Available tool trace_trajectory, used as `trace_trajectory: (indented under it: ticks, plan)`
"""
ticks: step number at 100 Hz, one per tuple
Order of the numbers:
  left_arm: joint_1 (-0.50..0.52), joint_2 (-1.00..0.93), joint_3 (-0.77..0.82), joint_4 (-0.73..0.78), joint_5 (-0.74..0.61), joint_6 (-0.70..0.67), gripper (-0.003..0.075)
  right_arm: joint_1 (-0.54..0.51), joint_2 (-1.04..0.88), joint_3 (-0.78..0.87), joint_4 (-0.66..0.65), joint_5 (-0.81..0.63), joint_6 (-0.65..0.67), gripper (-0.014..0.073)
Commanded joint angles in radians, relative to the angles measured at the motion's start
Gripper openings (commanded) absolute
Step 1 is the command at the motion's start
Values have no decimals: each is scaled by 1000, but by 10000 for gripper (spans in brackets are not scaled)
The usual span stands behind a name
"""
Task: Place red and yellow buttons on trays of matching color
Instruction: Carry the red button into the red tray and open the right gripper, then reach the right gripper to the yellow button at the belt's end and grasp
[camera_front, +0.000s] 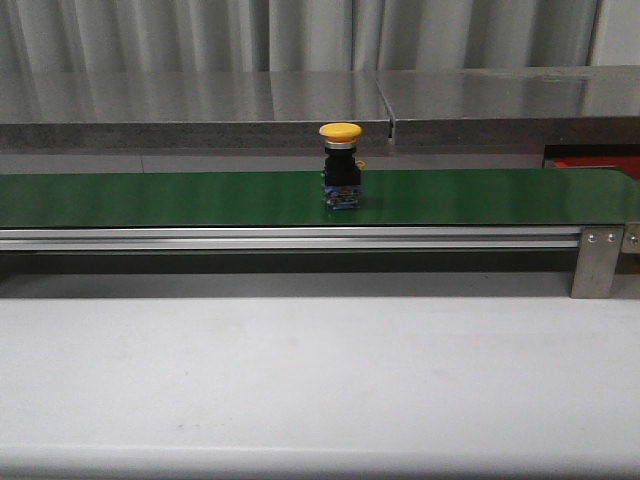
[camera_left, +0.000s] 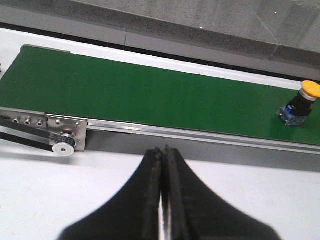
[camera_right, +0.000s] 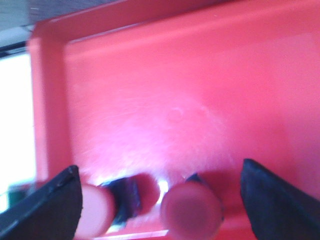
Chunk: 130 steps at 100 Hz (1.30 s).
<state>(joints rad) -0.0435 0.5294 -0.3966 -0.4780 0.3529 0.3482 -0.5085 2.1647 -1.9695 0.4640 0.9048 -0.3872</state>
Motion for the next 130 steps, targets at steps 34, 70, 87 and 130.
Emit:
trace_trajectory:
  ticks: [34,70,87,130]
  plan:
    - [-8,1,-28,-20,-70,-1,-19,123,-386,212,77,-31,-156,638]
    - [-8,1,-28,-20,-70,-1,-19,346,-601,591,77,-123,-241,638]
    - [-8,1,-28,-20,-70,-1,-19,464,-598,624,77,-124,-241,638]
    - [-8,1,-28,-20,-70,-1,-19,598,-491,576,77,-175,-241,638]
